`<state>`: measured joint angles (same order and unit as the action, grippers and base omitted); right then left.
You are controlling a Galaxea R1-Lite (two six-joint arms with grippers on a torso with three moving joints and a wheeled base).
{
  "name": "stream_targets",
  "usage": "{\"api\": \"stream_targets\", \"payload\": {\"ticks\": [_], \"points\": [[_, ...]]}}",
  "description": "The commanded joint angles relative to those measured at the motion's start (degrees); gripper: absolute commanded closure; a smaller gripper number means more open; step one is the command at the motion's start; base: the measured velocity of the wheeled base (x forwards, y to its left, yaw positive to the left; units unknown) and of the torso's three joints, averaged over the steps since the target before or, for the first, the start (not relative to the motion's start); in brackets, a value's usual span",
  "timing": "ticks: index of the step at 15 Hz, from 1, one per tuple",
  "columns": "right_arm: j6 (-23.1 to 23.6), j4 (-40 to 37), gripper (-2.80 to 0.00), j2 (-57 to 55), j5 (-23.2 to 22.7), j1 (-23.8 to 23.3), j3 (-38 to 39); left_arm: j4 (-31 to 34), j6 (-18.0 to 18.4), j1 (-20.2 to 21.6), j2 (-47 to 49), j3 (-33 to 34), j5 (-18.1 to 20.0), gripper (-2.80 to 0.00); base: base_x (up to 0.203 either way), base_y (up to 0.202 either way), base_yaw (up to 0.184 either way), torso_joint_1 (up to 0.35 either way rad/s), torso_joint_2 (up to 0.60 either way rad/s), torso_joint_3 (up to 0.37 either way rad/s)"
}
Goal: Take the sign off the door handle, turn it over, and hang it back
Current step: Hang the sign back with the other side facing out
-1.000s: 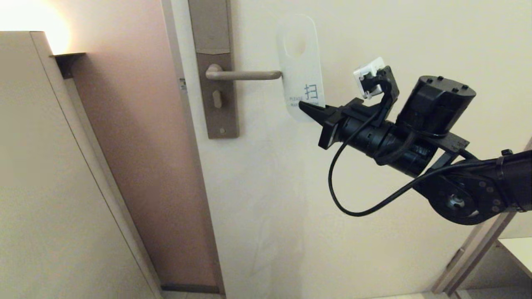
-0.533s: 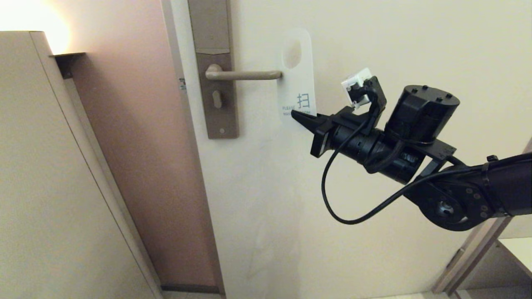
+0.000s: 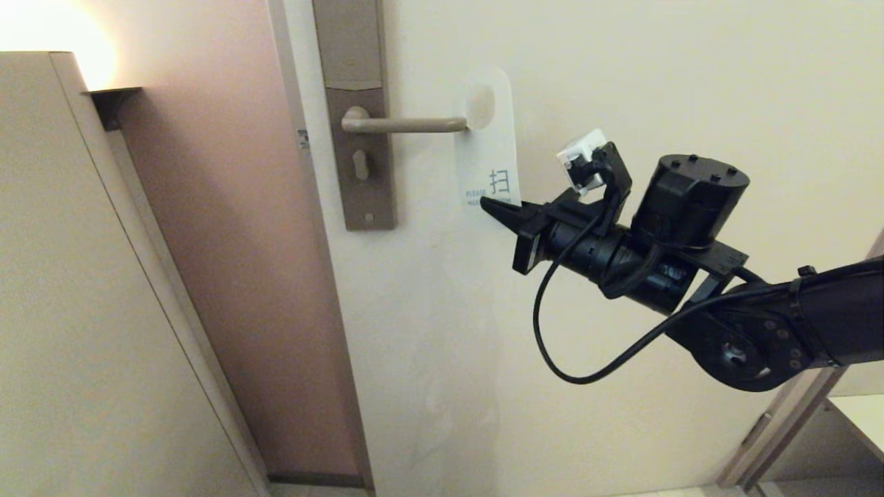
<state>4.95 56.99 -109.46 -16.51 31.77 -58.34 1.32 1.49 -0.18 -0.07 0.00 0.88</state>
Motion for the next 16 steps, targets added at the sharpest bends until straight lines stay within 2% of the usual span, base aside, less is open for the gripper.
{"api": "stream_targets", "payload": {"ticks": [1,9,12,16], "points": [[0.5,0.3,0.0,-0.8,-0.1,0.3,0.0,0.0,0.0,0.0,0.1,0.0,0.0,0.0,0.0,0.0,0.0,0.0,0.0,0.0],[0.6,0.2,0.0,-2.1,-0.2,1.3,-0.4,0.0,0.0,0.0,0.1,0.0,0.0,0.0,0.0,0.0,0.0,0.0,0.0,0.0],[3.1,0.2,0.0,-2.4,-0.2,1.9,-0.6,0.0,0.0,0.0,0.1,0.0,0.0,0.0,0.0,0.0,0.0,0.0,0.0,0.0],[5.8,0.1,0.0,-2.8,-0.4,5.0,-1.7,0.0,0.0,0.0,0.1,0.0,0.0,0.0,0.0,0.0,0.0,0.0,0.0,0.0]]}}
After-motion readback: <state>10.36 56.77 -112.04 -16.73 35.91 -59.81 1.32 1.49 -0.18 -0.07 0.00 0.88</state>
